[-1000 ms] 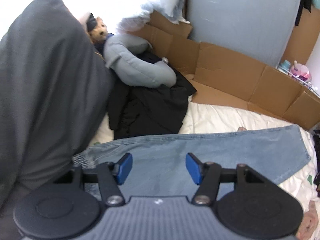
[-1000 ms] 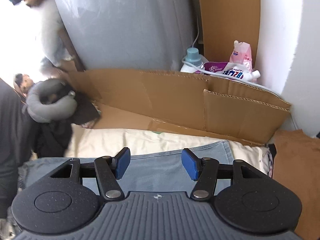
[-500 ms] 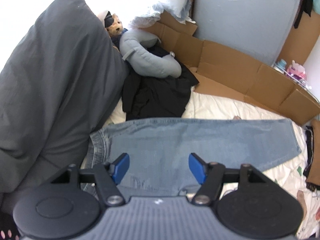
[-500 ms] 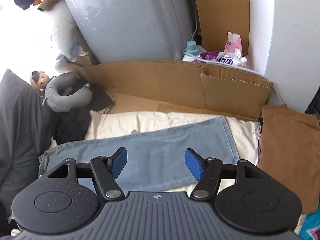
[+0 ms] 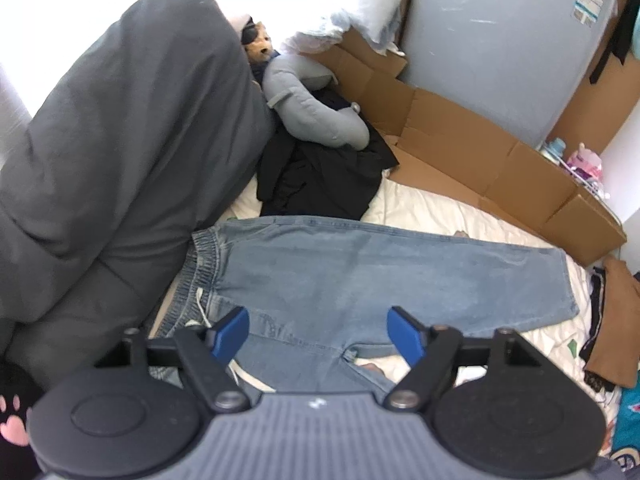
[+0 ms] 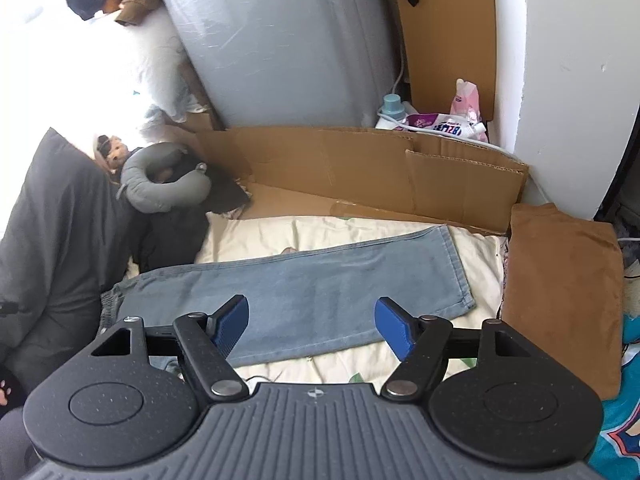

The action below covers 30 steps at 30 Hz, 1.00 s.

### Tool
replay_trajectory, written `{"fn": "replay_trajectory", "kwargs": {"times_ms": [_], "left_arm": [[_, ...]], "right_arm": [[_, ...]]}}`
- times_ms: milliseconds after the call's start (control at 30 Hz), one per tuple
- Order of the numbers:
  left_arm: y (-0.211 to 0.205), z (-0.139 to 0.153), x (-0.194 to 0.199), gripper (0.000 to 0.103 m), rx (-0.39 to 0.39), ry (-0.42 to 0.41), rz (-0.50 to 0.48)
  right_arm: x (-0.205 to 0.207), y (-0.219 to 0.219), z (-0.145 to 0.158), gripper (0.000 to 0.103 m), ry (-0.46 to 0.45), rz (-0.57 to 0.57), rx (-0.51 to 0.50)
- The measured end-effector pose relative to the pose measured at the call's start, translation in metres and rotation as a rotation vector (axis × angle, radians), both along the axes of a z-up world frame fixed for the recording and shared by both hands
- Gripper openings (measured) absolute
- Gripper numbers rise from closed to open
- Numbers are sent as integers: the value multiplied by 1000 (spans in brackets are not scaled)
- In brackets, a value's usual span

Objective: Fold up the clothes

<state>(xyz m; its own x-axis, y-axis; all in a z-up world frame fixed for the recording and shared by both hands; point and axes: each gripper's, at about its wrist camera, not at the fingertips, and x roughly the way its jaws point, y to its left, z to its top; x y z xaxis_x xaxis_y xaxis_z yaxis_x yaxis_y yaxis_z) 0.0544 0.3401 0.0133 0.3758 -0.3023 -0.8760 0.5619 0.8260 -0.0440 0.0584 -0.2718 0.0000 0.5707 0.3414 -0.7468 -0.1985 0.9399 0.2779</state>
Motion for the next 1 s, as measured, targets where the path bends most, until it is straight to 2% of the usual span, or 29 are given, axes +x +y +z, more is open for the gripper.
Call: {"fn": "replay_trajectory", "kwargs": {"times_ms": [133,367,533,667,767,900,1000], "left_arm": [[13,3,-5,78,4,-2,14],[39,6,-12,79,10,-33,73],[54,2,-14,78,-8,-12,105],[63,-7,-19,79,-20,9,119],[68,-17,-24,78,-19,14,129],[74,-30,-33,78,0,-12,142],[76,-45,-36,78,5,18,154]], "right_arm": [[-18,0,6,77,-9,-7,-14],[-44,6,1,77,38,-58,-10],[-61,13,-2,78,34,-72,-4],[-75,20,-6,78,30,-76,-16],[-85,17,-9,78,31,-74,14],[-97,11,-15,78,26,-63,8],[-103,11,-23,78,40,-46,0]]}}
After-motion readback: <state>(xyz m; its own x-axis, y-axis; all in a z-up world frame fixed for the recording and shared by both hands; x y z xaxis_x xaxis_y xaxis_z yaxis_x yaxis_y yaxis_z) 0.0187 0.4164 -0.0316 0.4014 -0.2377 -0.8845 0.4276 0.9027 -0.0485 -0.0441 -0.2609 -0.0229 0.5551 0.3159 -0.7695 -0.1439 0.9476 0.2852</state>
